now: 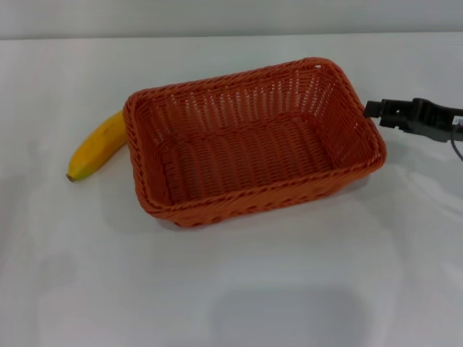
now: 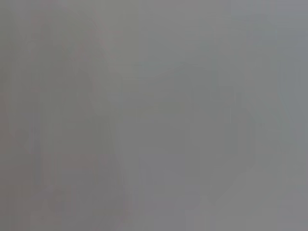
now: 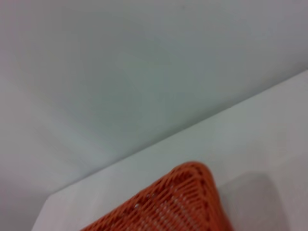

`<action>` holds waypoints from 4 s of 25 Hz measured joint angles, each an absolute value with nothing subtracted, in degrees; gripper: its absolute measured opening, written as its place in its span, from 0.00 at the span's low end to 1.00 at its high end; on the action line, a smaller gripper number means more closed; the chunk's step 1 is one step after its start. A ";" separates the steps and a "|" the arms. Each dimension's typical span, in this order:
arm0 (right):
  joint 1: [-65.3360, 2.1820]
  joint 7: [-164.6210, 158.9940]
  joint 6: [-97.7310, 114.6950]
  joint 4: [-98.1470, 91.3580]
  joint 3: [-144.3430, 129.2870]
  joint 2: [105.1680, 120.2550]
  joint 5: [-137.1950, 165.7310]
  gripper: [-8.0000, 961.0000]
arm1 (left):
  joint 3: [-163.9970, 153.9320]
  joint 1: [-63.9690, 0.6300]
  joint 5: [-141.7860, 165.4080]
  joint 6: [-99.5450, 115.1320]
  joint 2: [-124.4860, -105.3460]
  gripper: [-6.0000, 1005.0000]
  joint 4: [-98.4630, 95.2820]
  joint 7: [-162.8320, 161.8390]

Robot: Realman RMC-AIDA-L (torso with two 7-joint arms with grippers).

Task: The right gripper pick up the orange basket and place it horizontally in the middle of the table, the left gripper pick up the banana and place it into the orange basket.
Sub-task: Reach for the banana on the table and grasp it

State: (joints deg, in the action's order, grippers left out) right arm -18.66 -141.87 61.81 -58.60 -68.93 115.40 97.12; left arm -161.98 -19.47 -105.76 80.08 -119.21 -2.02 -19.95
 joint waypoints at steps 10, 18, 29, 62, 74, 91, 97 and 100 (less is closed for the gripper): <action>-18.03 -141.85 56.16 -57.16 -62.43 115.46 96.41 0.64 | -161.98 -19.62 -106.68 80.08 -119.12 0.88 -2.02 -19.95; -19.05 -130.24 50.46 -56.78 -60.44 115.59 94.64 0.68 | -161.98 -19.86 -106.78 79.81 -119.11 0.88 -2.02 -19.95; -21.99 -52.10 59.44 -35.97 -60.81 116.02 47.56 0.68 | -161.98 -19.84 -106.81 78.81 -119.20 0.88 -2.02 -19.70; -29.84 -24.68 71.35 -3.75 -60.23 115.98 19.99 0.68 | -162.86 -29.93 -66.44 69.57 -114.60 0.88 20.25 -72.59; -29.87 -24.87 71.14 -6.03 -60.33 115.80 20.00 0.67 | -163.00 -45.20 -26.55 79.62 -105.94 0.88 33.48 -92.27; -30.20 -25.48 71.52 -6.25 -60.70 116.13 20.07 0.67 | -163.12 -57.60 3.33 85.86 -104.63 0.88 34.99 -87.13; -29.60 -28.00 71.73 -6.20 -60.73 116.05 20.17 0.67 | -163.13 -57.66 6.14 83.95 -106.67 0.88 34.06 -86.70; -29.50 -28.03 72.03 -6.20 -60.74 116.05 20.37 0.67 | -163.12 -57.68 7.65 81.80 -107.42 0.88 33.57 -86.79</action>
